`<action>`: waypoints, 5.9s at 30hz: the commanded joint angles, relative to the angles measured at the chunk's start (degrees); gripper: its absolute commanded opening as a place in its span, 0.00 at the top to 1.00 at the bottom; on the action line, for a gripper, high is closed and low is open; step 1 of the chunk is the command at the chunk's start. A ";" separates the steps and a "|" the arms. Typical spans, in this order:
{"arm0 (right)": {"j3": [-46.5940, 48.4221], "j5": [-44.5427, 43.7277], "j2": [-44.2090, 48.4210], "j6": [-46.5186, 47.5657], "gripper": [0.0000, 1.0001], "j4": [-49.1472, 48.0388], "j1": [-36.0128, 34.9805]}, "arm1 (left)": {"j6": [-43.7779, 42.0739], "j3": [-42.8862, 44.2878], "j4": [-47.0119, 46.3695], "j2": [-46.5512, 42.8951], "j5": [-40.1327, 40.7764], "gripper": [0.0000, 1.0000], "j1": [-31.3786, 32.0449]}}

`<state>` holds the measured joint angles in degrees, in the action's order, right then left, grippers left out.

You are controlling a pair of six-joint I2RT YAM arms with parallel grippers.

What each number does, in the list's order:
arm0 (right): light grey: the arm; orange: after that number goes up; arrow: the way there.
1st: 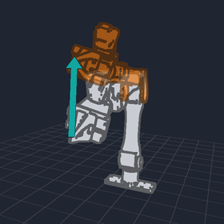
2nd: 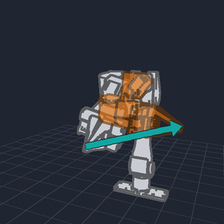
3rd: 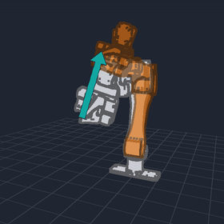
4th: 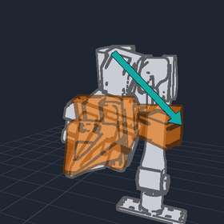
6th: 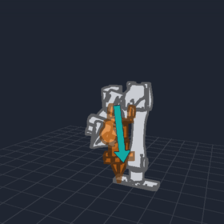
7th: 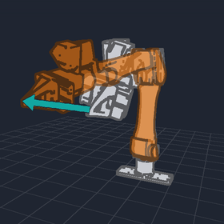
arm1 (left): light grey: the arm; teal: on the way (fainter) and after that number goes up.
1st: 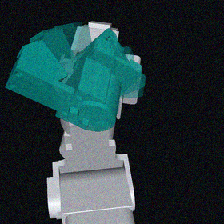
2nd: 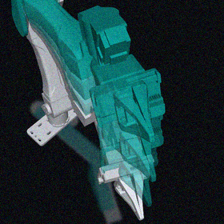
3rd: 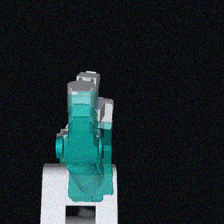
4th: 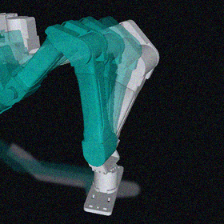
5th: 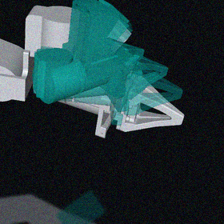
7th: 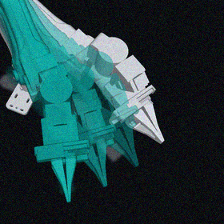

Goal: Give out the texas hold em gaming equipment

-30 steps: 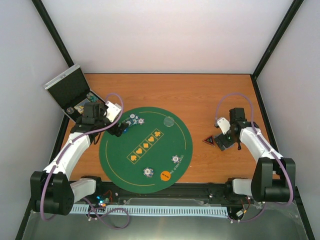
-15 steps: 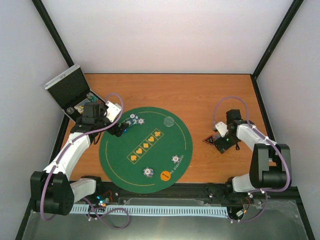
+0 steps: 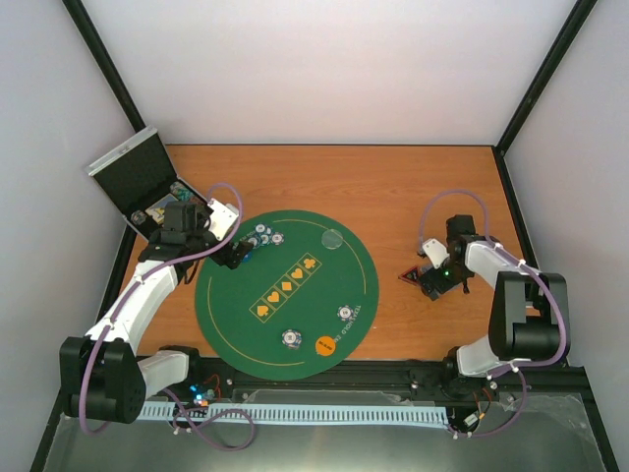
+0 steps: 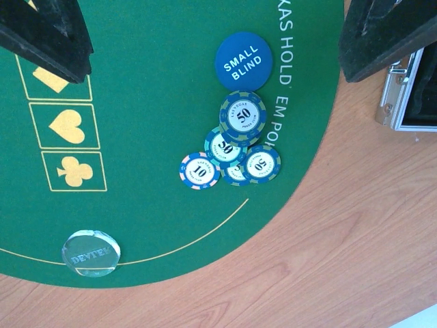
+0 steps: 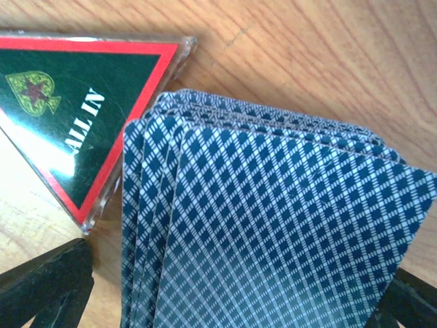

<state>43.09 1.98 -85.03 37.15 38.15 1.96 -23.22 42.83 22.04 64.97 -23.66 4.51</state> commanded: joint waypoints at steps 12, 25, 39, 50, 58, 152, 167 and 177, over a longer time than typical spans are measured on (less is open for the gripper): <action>0.17 -3.95 -3.38 0.39 0.05 0.13 0.72 | 0.20 1.69 0.46 -0.18 -1.01 0.00 -0.38; 0.42 -2.51 -2.02 -0.40 0.00 -1.51 2.48 | 0.22 1.63 0.55 -0.02 -1.12 0.00 -0.34; 2.29 -0.91 -6.33 0.27 0.24 1.51 2.53 | 0.11 1.60 0.75 -0.24 -1.15 0.00 -0.38; 3.17 -3.06 -5.85 1.37 0.45 2.38 0.25 | 0.27 1.80 0.89 -0.19 -1.19 0.00 -0.36; 4.67 -4.22 -3.12 1.60 0.53 3.51 -1.77 | 0.33 2.36 1.59 -0.37 -1.29 0.00 -0.38; 18.66 1.15 20.32 -34.75 0.00 -37.30 -60.21 | -5.03 26.97 33.39 -4.45 -38.21 0.99 -0.41; 18.87 23.26 13.94 -43.24 0.07 -45.06 -57.66 | -4.73 28.90 36.33 -12.84 -48.28 1.00 -0.38; 20.77 32.80 10.60 -45.37 0.48 -45.58 -57.59 | -6.29 29.55 37.23 -12.93 -50.98 0.99 -0.45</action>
<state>61.60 30.33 -74.06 -7.01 -6.42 -55.90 -27.59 70.04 58.48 52.64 -71.57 4.01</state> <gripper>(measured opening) 0.618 0.116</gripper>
